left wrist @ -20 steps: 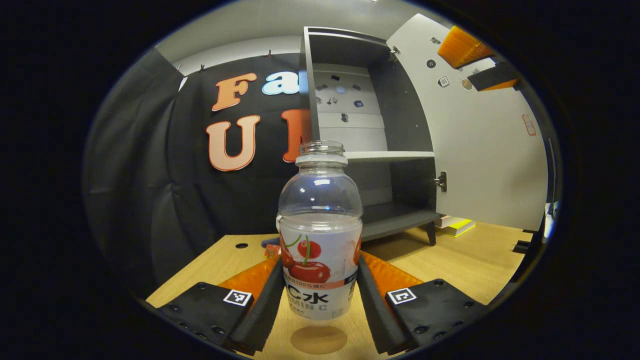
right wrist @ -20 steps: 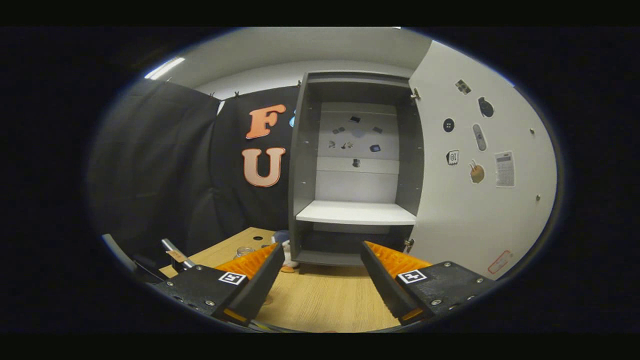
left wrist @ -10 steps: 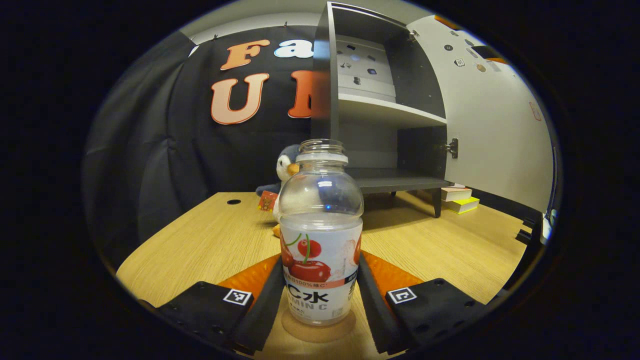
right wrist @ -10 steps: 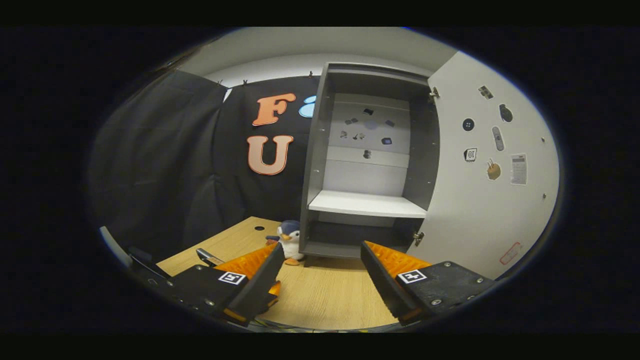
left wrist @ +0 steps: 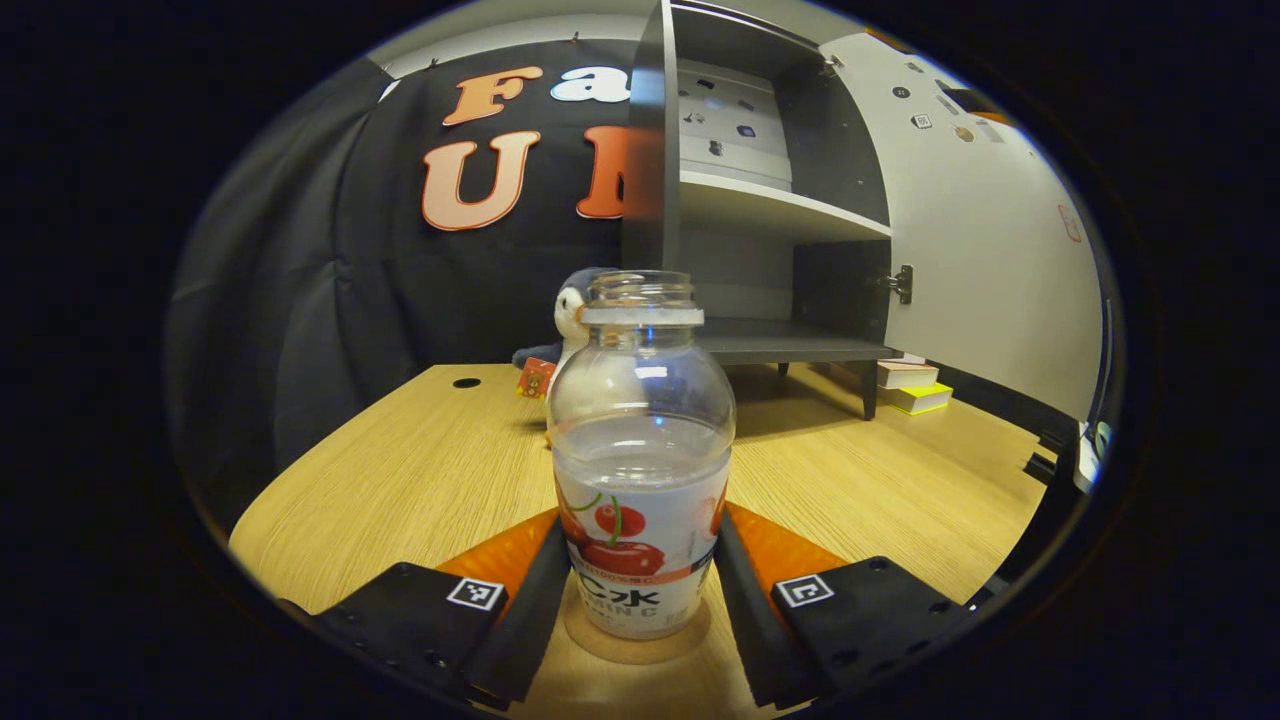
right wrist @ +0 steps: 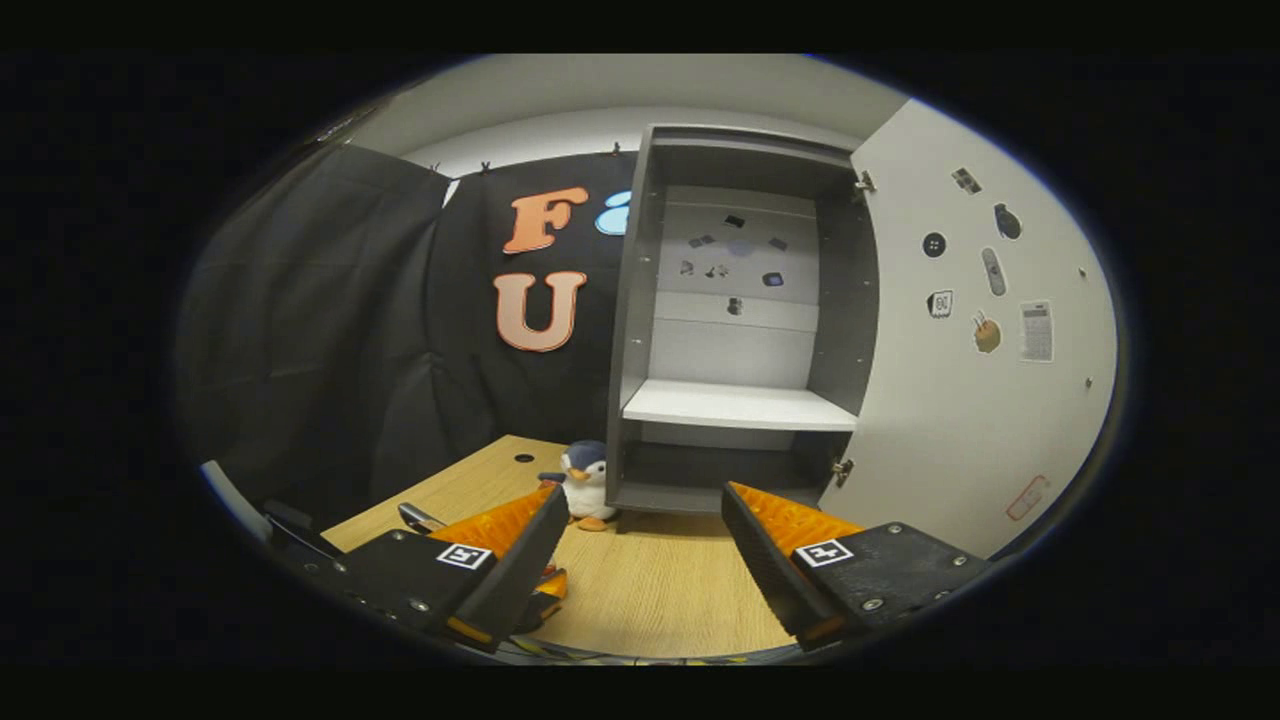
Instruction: Open the cabinet door with the right hand, grasp the bottle in the cabinet with the left hand and place it on the coaster, then close the cabinet door with the right hand.
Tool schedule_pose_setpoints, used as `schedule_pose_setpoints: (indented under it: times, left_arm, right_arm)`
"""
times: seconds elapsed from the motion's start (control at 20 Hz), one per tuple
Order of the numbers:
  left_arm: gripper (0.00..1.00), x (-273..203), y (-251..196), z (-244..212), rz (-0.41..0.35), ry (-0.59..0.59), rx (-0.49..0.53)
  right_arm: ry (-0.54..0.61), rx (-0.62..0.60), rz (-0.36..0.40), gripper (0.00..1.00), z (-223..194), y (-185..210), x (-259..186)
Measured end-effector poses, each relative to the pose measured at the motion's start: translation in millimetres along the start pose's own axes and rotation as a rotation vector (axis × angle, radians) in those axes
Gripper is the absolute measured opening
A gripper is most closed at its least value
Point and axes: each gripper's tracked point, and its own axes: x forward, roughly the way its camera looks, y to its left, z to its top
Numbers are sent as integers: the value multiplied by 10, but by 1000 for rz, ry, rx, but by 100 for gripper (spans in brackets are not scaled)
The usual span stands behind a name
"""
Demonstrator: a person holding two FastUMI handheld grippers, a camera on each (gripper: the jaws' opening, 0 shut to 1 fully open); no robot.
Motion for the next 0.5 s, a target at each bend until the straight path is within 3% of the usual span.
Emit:
schedule_pose_setpoints:
  times: [0.5]
  left_arm:
    - [89, 16, 21, 93, 5, 15, 83]
  right_arm:
    - [-4, 40, 3, 95, 29, -72, -67]
